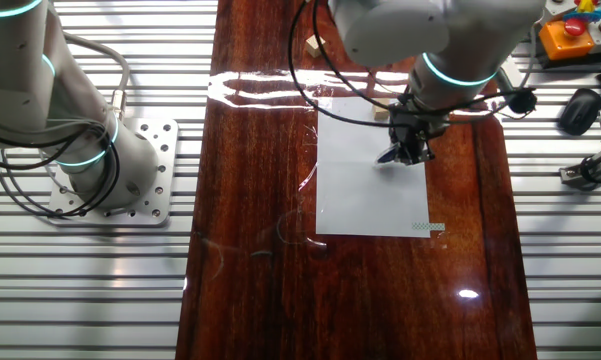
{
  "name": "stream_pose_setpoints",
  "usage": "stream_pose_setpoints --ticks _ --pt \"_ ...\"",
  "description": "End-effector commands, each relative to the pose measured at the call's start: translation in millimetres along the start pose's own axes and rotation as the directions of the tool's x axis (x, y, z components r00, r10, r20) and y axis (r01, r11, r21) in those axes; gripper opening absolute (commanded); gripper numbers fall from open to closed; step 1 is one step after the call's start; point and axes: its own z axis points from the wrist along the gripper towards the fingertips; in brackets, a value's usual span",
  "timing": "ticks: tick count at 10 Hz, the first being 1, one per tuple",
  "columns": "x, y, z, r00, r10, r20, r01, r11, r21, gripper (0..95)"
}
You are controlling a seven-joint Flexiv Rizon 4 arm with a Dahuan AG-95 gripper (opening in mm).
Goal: Use the correction tape on paper
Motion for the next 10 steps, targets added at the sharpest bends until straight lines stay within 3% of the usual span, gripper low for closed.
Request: stream_pose_setpoints --ticks 1,10 --pt "1.9 -0.1 -1.2 1.0 -0.016 0.0 0.016 1.0 0.005 0.0" --pt "12.1 -4.7 5.2 1.0 -0.015 0.009 0.015 1.0 -0.001 0.0"
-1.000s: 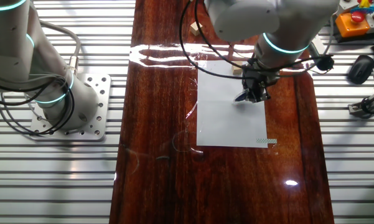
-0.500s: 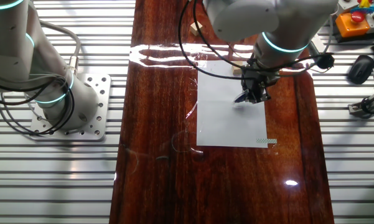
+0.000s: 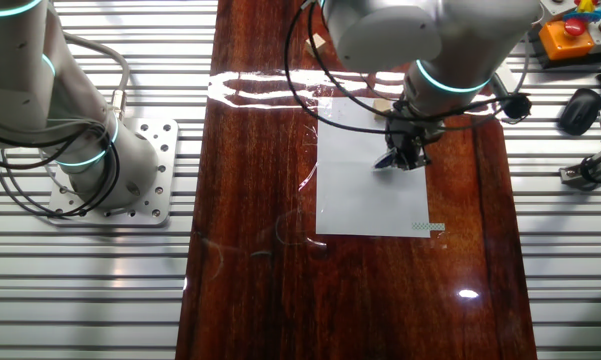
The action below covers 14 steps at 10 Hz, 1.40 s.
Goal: Use the correction tape on paper
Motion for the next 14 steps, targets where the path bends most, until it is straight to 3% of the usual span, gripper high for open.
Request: stream_pose_setpoints --ticks 1,14 --pt "3.6 1.2 2.2 1.0 0.002 0.003 -0.002 1.0 0.003 0.0" --pt "4.6 0.0 6.5 0.998 -0.018 0.055 0.017 1.0 0.019 0.0"
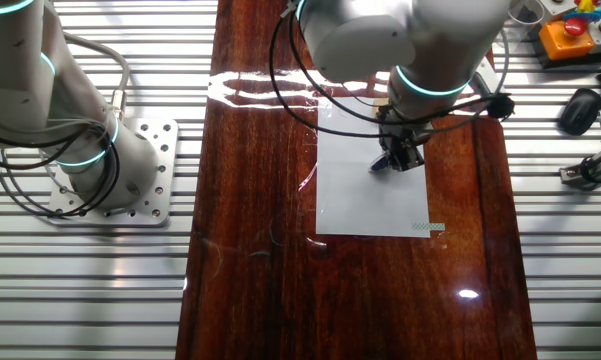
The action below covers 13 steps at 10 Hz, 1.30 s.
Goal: Use the correction tape on paper
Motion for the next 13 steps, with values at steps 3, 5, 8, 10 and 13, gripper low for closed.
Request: stream_pose_setpoints --ticks 3,5,8,10,13 --pt "-0.7 -0.6 0.4 1.0 0.003 0.007 -0.003 1.0 -0.005 0.0" --pt "-1.0 -0.5 0.6 1.0 0.005 0.009 -0.005 1.0 -0.005 0.0" --pt "-1.4 -0.2 1.0 1.0 0.006 0.01 -0.006 1.0 -0.005 0.0" --pt "-1.8 0.1 1.3 1.0 0.004 0.014 -0.004 1.0 -0.008 0.0" --pt "-1.9 0.1 1.3 1.0 0.003 0.016 -0.003 1.0 -0.01 0.0"
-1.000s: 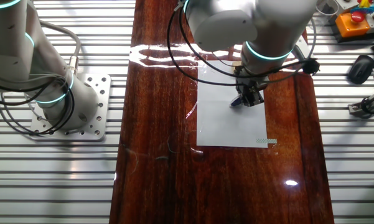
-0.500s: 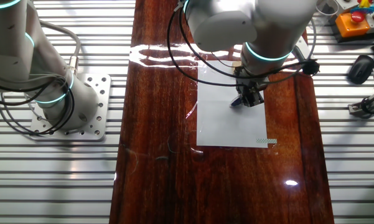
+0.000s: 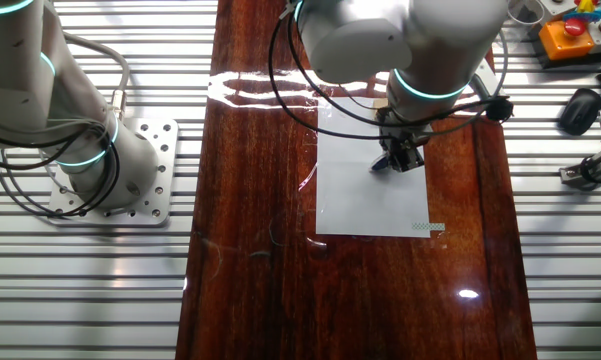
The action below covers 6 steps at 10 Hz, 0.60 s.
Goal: Use the correction tape on paper
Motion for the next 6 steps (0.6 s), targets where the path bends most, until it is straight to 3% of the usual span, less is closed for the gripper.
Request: stream_pose_setpoints --ticks 1,6 --pt "-1.4 0.5 1.2 1.0 0.003 0.002 -0.003 1.0 -0.001 0.0" --pt "-11.4 1.4 3.5 1.0 0.007 0.002 -0.007 1.0 -0.001 0.0"
